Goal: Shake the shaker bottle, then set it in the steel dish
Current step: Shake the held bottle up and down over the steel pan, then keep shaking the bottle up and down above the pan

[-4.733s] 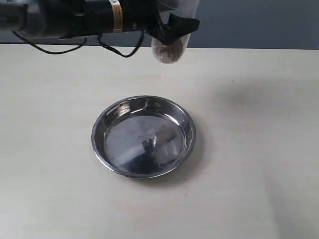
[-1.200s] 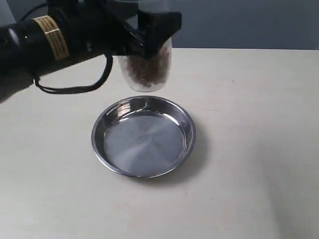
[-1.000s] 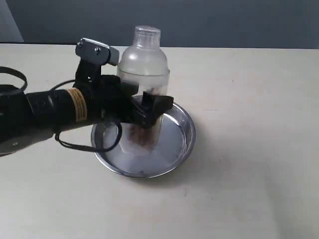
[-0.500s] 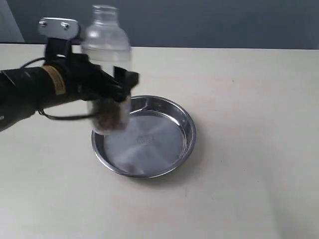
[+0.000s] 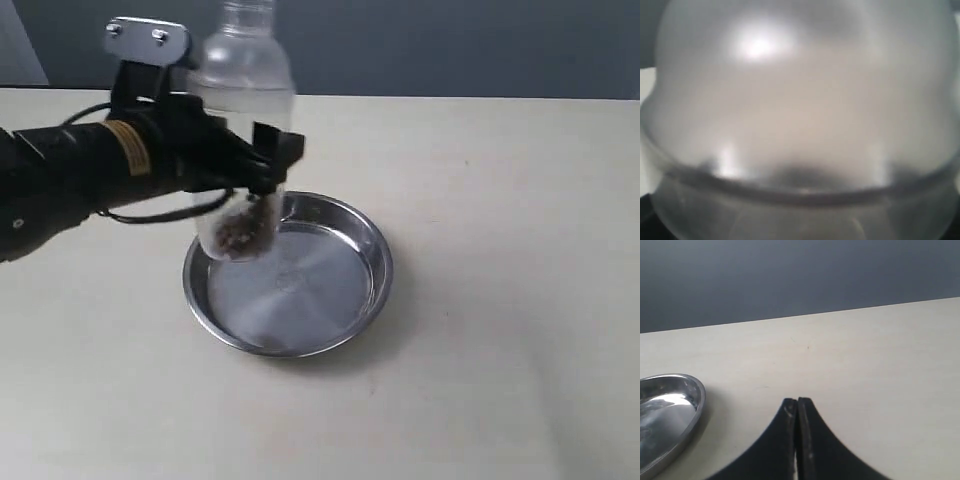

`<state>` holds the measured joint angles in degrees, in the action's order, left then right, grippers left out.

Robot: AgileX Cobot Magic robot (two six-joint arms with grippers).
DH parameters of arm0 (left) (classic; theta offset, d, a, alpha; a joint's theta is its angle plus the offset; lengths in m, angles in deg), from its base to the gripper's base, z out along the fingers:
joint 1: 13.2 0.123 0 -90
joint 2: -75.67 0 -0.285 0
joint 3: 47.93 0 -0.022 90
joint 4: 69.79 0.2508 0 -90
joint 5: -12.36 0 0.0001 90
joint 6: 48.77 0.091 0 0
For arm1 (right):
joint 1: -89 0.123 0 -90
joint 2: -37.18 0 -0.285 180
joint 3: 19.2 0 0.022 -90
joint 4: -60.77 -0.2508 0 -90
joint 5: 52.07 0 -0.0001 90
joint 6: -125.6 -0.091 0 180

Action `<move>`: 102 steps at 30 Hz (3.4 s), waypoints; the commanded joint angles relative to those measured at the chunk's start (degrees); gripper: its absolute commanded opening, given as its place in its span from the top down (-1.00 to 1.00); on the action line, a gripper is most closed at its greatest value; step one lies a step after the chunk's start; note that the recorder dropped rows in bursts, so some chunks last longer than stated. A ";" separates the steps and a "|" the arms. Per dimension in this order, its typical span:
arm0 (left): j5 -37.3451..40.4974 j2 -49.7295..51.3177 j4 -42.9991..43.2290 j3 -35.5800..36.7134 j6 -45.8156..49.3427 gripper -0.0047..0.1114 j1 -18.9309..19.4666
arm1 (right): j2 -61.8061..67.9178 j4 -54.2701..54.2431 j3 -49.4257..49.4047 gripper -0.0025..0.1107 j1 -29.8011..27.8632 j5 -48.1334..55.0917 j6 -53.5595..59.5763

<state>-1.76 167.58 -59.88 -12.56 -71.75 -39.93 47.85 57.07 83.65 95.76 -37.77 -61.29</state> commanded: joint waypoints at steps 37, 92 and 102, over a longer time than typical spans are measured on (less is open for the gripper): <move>-13.87 -1.73 18.12 -10.28 -7.79 0.91 -1.50 | 0.10 0.13 -0.07 0.97 0.05 -0.94 0.20; -12.54 5.10 12.07 -2.10 -10.99 0.91 -0.87 | 0.10 0.13 -0.07 0.97 0.05 -0.87 0.20; -9.01 6.80 15.36 -1.67 -11.38 0.91 -0.17 | 0.10 0.13 -0.07 0.97 0.05 -0.87 0.20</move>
<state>-14.42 169.25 -43.52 -16.14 -83.20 -40.71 47.85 57.07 83.65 95.76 -37.87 -61.29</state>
